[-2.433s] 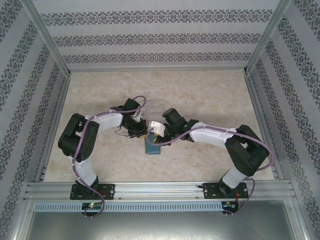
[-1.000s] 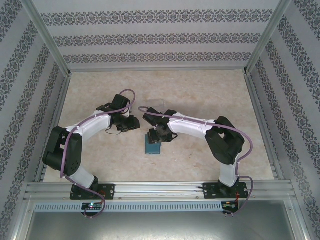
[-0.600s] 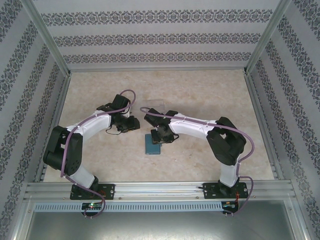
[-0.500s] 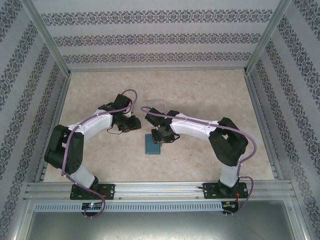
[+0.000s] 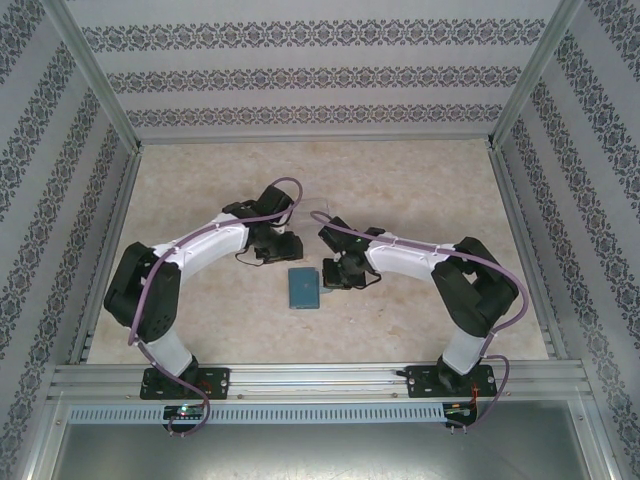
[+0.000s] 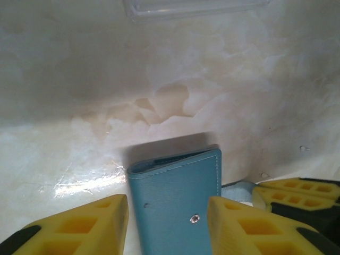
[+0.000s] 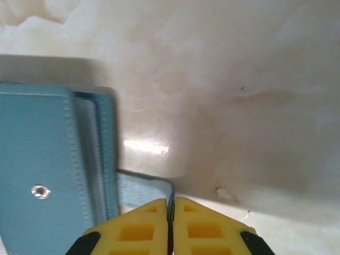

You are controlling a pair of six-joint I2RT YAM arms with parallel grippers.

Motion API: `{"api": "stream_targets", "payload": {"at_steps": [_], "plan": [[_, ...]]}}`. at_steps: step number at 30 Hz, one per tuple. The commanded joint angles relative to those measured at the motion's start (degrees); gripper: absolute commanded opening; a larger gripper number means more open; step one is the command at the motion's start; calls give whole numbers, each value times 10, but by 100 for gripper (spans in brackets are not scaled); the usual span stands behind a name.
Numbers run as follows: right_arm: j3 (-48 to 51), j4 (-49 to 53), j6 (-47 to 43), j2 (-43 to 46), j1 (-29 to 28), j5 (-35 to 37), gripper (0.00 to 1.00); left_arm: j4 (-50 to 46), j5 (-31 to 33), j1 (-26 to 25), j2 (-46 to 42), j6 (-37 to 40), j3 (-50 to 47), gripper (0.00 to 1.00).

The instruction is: Take the credit cards out of the card holder

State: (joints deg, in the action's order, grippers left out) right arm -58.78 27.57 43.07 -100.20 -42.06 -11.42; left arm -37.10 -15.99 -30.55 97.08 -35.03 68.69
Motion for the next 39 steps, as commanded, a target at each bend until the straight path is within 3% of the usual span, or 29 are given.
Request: {"api": "stream_targets", "payload": {"at_steps": [1,9,19,31,39], "plan": [[29,-70,15,13,16,-54,8,-66,45,-23,14,-23,25,46],[76,-148,25,8,52,-120,7,-117,89,-79,59,-53,70,54],[94,-173,26,1,64,-144,7,-160,128,-125,119,-96,110,62],[118,-222,42,-14,85,-177,5,-177,133,-138,161,-106,124,74],[127,-230,41,-11,94,-182,5,-188,143,-139,165,-107,132,75]]}}
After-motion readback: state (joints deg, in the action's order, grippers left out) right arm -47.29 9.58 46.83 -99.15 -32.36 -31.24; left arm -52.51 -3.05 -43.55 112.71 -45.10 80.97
